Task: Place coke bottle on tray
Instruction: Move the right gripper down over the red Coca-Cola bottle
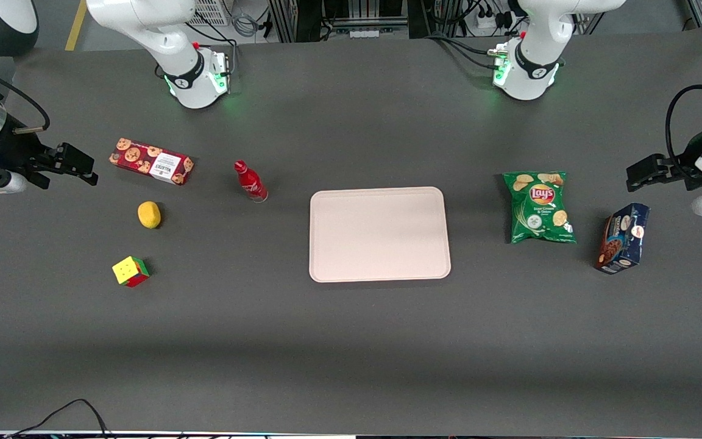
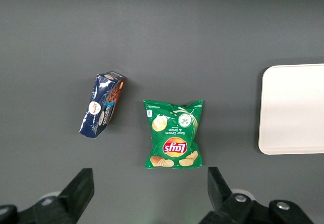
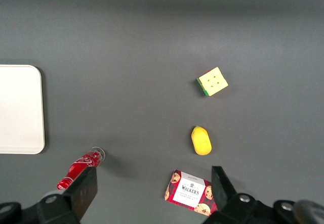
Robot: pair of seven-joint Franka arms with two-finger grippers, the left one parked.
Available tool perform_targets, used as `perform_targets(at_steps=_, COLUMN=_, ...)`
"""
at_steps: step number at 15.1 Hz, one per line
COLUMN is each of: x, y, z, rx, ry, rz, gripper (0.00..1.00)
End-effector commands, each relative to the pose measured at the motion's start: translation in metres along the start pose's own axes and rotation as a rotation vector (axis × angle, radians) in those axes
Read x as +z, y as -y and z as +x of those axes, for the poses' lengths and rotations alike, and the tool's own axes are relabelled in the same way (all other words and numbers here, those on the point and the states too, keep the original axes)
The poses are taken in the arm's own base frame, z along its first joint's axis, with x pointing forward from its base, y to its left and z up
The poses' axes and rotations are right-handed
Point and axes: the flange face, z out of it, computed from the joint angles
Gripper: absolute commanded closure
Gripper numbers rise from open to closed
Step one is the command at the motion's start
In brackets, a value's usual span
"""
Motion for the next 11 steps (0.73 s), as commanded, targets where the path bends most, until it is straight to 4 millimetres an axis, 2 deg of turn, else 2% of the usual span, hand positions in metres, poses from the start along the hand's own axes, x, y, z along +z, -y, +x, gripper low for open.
perform_targets(at_steps=1, x=-0.007, y=-0.002, z=0.001, rx=-0.022, ry=0.004, rz=-0.025, gripper=0.00)
perform_targets(at_steps=5, x=0.001, y=0.014, z=0.004, rx=-0.043, ry=0.019, rz=-0.011, gripper=0.00)
perform_targets(at_steps=8, x=0.022, y=0.068, z=-0.002, rx=-0.033, ry=0.079, rz=-0.021, gripper=0.00)
perform_targets(at_steps=10, x=0.040, y=0.119, z=-0.014, rx=-0.021, ry=0.107, rz=-0.003, gripper=0.00)
perform_targets(at_steps=11, x=0.050, y=0.135, z=-0.019, rx=0.000, ry=0.112, rz=-0.001, gripper=0.00)
